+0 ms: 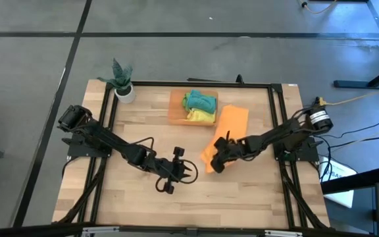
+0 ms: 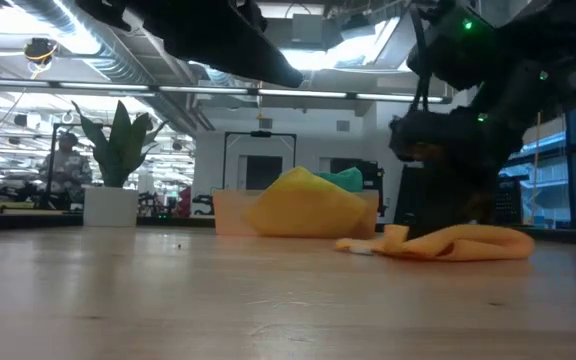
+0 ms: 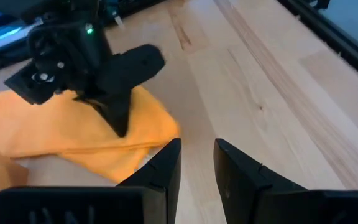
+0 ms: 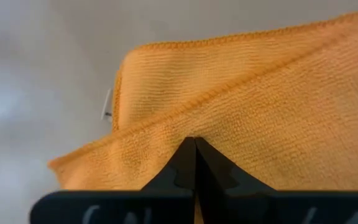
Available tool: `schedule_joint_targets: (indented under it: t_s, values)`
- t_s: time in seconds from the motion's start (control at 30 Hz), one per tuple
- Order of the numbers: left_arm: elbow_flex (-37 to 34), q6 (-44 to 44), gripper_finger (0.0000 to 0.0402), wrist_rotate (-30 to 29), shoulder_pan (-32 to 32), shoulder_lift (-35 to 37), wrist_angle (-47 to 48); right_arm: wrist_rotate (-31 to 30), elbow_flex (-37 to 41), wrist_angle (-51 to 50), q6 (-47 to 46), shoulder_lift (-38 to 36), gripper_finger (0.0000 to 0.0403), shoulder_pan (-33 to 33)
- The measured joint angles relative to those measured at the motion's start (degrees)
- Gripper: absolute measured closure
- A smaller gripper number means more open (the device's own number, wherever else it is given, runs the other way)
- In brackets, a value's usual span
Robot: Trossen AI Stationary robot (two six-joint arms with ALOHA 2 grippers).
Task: Roll microfiber towels into tight, uniform cylinder then place into a basket
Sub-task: Roll the orange microfiber cloth
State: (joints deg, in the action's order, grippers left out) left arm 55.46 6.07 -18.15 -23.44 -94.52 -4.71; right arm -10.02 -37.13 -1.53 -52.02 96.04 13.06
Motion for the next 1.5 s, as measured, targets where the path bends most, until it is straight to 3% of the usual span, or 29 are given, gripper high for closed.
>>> schedule_joint_targets:
  t_s: [0.2,0.5,0.7,0.77,0.93,1.1,1.5]
  values:
    - [0.0,-3.82,0.0315,0.0,0.0,0.0,4.65,4.44,-2.18,11.2,4.51,5.7,0.0397,1.51]
    - [0.0,-11.2,0.0315,-0.02,-0.21,0.0,10.41,12.68,-17.37,10.11,13.53,17.09,0.0397,2.59]
    - [0.0,-11.84,0.0315,-0.02,-1.38,0.0,11.7,17.79,-26.56,1.17,20.44,19.1,0.0397,3.83]
    - [0.0,-12.0,0.0315,-0.01,-2.05,0.0,12.19,15.95,-29.14,-4.88,21.94,17.83,0.0397,4.79]
    - [0.0,-12.02,0.0315,-0.01,-3.9,0.0,12.43,3.23,-36.34,-19.88,23.2,13.75,0.0397,7.8]
    - [0.04,-12.0,0.0315,0.01,-4.54,-0.25,11.01,-7.34,-41.15,-28.66,22.44,12.38,0.0397,11.03]
    - [0.0,-11.69,0.0315,2.6,-5.25,-9.41,1.51,-18.4,-47.42,-49.84,11.1,12.29,0.0397,15.17]
